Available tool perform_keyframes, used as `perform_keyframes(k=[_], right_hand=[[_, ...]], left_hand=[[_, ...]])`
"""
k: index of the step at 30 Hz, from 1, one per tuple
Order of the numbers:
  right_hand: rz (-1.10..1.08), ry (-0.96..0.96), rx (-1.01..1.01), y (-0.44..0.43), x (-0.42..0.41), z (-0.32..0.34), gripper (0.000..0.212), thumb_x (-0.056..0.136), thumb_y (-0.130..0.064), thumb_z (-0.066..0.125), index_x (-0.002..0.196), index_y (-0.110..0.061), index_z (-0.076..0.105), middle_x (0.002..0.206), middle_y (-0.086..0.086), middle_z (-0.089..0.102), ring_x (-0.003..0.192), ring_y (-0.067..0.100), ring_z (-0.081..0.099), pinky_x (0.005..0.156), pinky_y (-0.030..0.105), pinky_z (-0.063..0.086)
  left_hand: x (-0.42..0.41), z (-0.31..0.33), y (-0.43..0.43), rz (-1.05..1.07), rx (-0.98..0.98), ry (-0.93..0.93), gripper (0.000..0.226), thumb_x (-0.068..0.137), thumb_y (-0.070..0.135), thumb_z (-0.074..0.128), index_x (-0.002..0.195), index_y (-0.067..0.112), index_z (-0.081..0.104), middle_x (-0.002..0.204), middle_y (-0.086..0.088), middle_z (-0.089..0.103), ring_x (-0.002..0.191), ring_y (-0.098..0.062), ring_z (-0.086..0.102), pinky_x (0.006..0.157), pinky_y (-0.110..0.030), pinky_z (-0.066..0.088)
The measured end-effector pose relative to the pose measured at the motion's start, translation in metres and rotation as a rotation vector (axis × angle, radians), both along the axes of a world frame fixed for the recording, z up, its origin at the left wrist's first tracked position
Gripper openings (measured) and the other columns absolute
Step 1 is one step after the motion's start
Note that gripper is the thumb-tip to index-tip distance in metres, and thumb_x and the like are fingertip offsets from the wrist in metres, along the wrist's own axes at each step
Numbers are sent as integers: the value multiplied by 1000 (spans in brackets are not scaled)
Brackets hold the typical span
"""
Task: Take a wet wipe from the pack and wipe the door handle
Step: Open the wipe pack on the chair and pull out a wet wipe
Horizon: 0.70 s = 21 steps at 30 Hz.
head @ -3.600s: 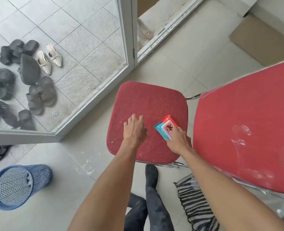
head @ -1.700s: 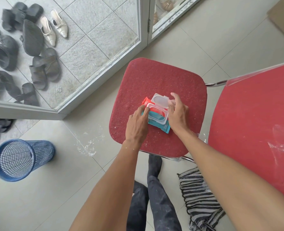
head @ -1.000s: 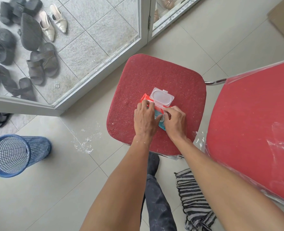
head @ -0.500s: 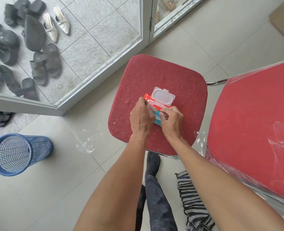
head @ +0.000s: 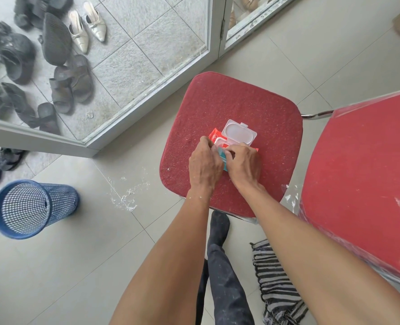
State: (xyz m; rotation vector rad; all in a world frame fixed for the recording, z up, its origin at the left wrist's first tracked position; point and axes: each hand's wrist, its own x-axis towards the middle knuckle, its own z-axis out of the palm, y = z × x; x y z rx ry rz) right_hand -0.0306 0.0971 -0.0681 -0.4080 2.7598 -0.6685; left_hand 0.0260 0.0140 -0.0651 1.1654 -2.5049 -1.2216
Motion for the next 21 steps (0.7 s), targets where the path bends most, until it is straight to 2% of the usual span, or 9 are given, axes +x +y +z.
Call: perform_keyframes(k=[4,8,10,12,15,16,18,19,21], right_hand=[[-11,-24,52,-3,2,1,12,98,-13,53,95,-7,64,100,11,64,90,33,61,63,32,31],[-55,-101,-47,2,5,-4,4,95,-8,54,95,-7,59,103,11,64,95,32,59,70,34,34],[-106,-116,-114,6,5,-3,5,95,-5,53,93,-8,57,99,11,65,93,31,58,68,30,28],[-185,-139,-190,9,6,-7,7,95,-5,51,92,-8,57,97,13,66,92,33,59,70,29,30],[-374,-191,-336,10,7,-9,8,97,-17,41,95,-17,49,97,13,67,90,35,64,81,46,50],[-466,-185,-394,10,6,-8,10,96,-20,37,97,-19,47,99,12,66,89,33,65,80,47,52],[-666,-126,-441,16,1,-1,14,99,-13,39,104,-8,51,105,17,64,89,26,59,78,31,44],[-758,-63,-421,20,-3,4,14,98,-8,43,104,-1,54,106,20,64,89,24,55,76,26,36],[-868,65,-369,33,-12,10,13,93,-7,50,99,3,58,102,21,65,90,29,57,74,25,29]], left_hand=[[3,1,0,-79,-63,-25,12,96,22,50,92,12,54,88,-4,64,74,-24,62,71,-46,52],[8,7,-1,-242,-144,-54,30,89,25,45,106,13,67,113,-4,63,84,-30,67,72,-45,56],[10,7,0,-336,-203,-99,28,90,26,54,112,17,69,126,-2,60,89,-30,69,70,-42,59],[12,4,2,-404,-255,-165,27,90,25,63,116,20,67,135,2,55,92,-27,70,66,-39,58],[14,0,6,-455,-296,-260,30,92,25,63,123,24,61,144,5,47,85,-27,71,58,-35,52],[15,0,7,-468,-306,-284,30,94,25,62,124,25,60,147,4,44,82,-28,71,55,-33,49],[14,2,10,-490,-341,-321,27,97,23,57,124,23,58,152,1,39,83,-27,71,53,-32,46],[14,3,12,-506,-371,-331,28,98,22,55,126,21,57,155,-1,36,92,-27,70,55,-32,49],[13,3,16,-580,-440,-350,38,99,15,52,137,19,51,161,-3,28,127,-26,56,66,-34,58]])
